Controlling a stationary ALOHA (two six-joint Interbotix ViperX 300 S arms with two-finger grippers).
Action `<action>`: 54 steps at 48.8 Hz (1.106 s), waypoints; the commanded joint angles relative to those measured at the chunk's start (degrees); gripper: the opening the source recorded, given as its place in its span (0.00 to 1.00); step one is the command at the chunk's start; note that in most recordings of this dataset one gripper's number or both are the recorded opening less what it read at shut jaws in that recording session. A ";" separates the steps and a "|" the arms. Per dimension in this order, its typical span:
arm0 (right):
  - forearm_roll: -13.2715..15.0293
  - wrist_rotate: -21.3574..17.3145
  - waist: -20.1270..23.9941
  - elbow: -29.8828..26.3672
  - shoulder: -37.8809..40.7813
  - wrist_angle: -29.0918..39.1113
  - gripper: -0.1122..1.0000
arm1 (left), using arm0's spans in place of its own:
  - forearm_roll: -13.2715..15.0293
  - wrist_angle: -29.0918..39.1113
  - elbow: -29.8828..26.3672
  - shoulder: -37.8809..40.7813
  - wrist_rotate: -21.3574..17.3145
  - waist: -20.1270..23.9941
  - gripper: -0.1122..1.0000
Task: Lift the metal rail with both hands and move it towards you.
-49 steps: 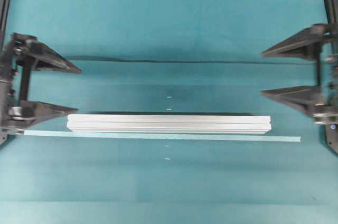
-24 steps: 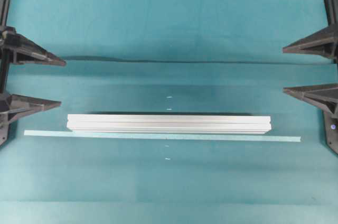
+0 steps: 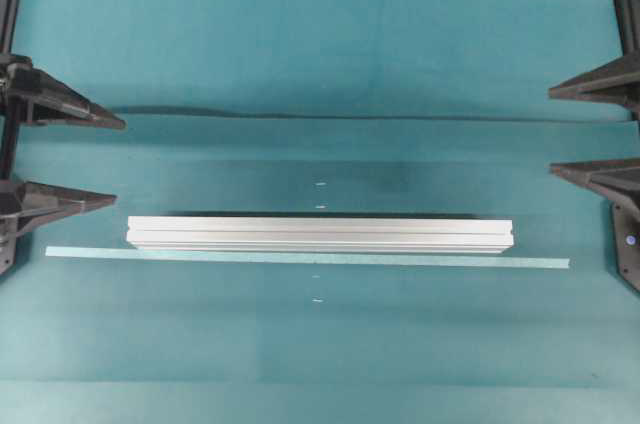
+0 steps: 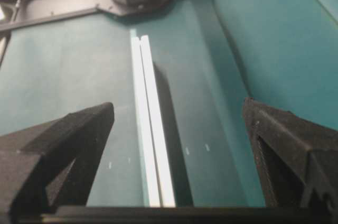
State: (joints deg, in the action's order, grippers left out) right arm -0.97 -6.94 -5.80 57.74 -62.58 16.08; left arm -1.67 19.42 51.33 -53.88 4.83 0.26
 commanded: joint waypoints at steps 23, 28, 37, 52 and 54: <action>-0.18 -0.18 -0.62 2.55 -4.13 -4.39 0.96 | 0.00 -0.53 -0.62 -0.53 -0.62 0.00 0.92; -0.35 -0.26 -0.88 2.81 -4.04 -4.13 0.96 | 0.00 -0.53 -0.62 -0.79 -0.62 0.00 0.93; -0.44 -0.26 -1.76 3.16 -4.13 -4.13 0.96 | 0.00 -0.53 -0.53 -1.58 0.00 -0.09 0.93; -1.41 -0.26 -1.93 4.22 -5.27 -3.16 0.96 | 0.00 -1.58 0.09 -2.72 1.23 -0.79 0.93; -1.41 -0.35 -1.93 4.48 -5.45 -3.16 0.96 | 0.00 -1.58 0.35 -2.90 1.23 -0.79 0.93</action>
State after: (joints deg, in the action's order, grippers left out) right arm -2.11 -7.21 -7.56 62.31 -67.85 13.10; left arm -1.67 18.46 52.03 -56.69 5.98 -0.35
